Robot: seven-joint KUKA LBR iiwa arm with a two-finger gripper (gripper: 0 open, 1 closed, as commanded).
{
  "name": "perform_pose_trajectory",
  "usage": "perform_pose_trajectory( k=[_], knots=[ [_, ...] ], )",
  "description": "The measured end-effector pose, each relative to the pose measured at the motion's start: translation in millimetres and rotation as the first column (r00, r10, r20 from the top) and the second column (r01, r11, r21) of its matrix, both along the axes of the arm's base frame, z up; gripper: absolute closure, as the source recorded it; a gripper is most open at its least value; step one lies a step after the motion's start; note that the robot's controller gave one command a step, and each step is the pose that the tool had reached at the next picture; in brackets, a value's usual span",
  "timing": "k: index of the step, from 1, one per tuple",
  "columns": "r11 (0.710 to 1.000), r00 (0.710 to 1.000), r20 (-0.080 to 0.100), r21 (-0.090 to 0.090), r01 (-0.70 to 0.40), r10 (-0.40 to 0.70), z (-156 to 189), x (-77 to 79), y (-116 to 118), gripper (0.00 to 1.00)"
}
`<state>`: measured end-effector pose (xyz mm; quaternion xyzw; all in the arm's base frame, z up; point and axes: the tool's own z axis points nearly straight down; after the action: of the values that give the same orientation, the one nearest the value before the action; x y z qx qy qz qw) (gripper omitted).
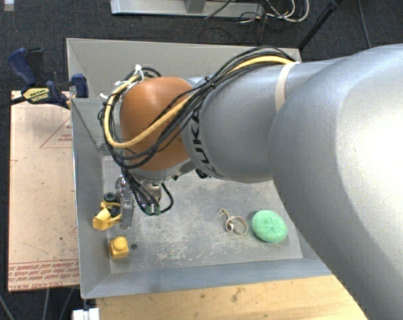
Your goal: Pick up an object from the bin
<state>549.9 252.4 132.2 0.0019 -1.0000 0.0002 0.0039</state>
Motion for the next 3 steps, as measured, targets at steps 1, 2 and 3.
perform_pose_trajectory(
  k=[1, 2, 3],
  knots=[
    [1.0, 1.0, 0.008, 0.002, 0.004, -0.004, 4.7, 2.4, -0.9, 0.0],
    [0.998, 0.998, 0.013, 0.0, -0.056, 0.056, -30.7, -7.4, -2.3, 0.0],
    [1.0, 1.0, 0.002, -0.009, 0.016, -0.016, -52.9, 3.4, -5.9, 0.0]
  ],
)
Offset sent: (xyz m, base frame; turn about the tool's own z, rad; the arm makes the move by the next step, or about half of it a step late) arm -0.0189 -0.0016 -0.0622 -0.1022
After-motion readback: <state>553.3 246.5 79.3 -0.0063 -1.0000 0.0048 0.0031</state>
